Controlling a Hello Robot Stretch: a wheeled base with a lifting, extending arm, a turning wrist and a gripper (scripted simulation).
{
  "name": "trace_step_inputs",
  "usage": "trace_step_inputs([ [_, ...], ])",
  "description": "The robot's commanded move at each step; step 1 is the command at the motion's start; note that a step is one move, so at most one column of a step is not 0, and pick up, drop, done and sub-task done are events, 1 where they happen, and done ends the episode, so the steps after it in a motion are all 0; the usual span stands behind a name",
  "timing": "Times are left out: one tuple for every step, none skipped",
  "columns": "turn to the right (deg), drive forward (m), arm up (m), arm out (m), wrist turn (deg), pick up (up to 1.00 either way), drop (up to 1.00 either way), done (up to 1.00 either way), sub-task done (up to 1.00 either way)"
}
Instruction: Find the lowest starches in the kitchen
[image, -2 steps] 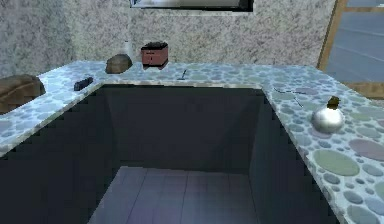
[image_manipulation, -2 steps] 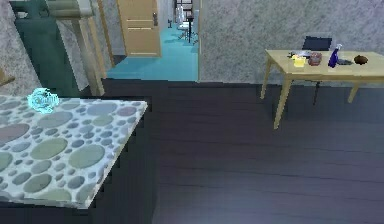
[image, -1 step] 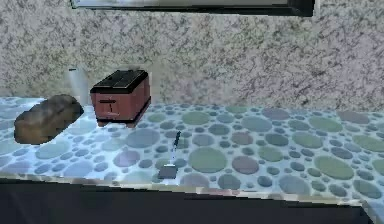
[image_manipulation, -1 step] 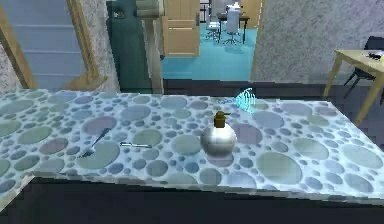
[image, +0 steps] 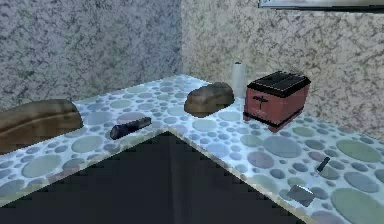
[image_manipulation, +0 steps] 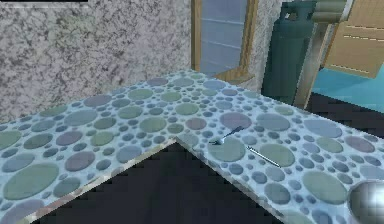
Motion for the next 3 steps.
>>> trace_step_inputs([
  [0.0, 0.05, 0.00, 0.00, 0.0, 0.00, 0.00, 0.00, 0.00],
  [-45.0, 0.00, 0.00, 0.00, 0.0, 0.00, 0.00, 0.00, 0.00],
  [-45.0, 0.00, 0.00, 0.00, 0.0, 0.00, 0.00, 0.00, 0.00],
])
